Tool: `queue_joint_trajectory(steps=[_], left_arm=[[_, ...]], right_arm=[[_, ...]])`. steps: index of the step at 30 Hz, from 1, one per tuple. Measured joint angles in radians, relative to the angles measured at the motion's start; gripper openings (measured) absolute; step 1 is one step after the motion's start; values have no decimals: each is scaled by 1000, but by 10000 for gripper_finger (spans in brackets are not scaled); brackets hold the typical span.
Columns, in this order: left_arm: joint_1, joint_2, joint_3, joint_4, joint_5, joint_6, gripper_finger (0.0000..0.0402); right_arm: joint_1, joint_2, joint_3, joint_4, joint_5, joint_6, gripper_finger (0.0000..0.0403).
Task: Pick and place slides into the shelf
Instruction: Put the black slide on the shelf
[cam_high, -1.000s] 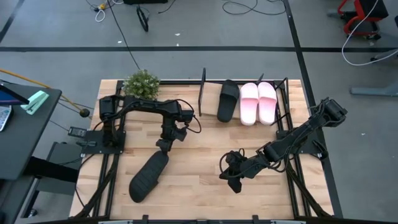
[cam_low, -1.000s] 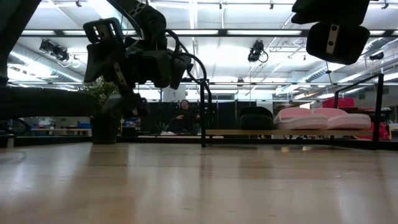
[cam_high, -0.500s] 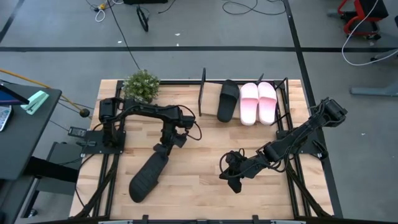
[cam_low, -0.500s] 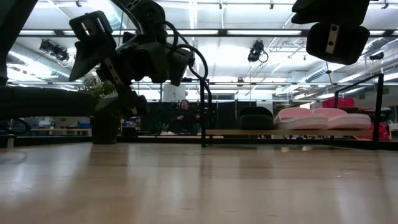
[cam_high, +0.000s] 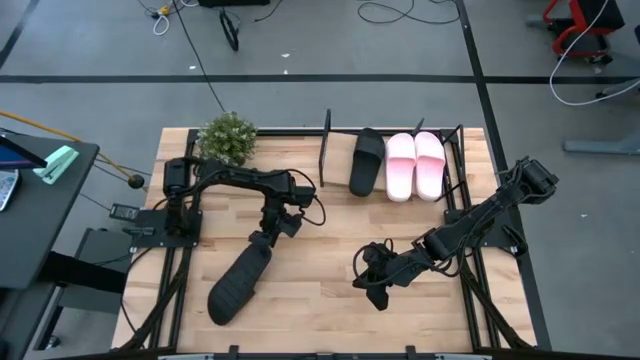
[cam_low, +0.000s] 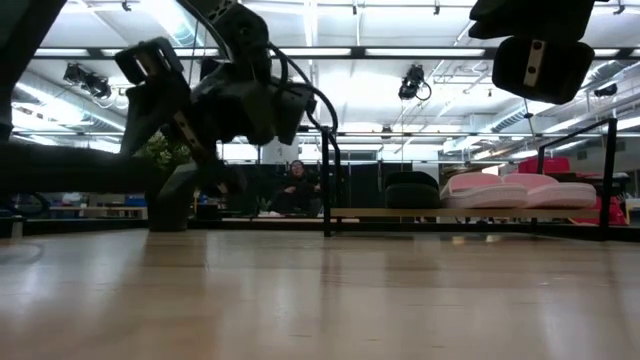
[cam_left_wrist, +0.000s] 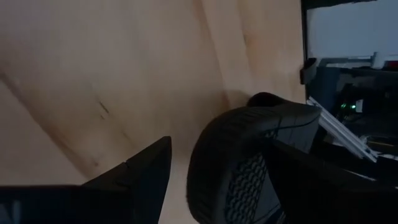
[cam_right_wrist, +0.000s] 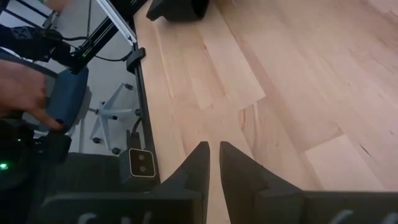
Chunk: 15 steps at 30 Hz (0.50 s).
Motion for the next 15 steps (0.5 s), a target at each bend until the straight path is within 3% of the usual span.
queue_joint_trajectory(steps=[10,15], left_arm=[[-2,10,0,-30,27,-6,248],[-14,10,0,-48,26,17,221]], right_arm=[[0,0,0,1,0,3,44],[0,0,-1,1,0,-1,44]])
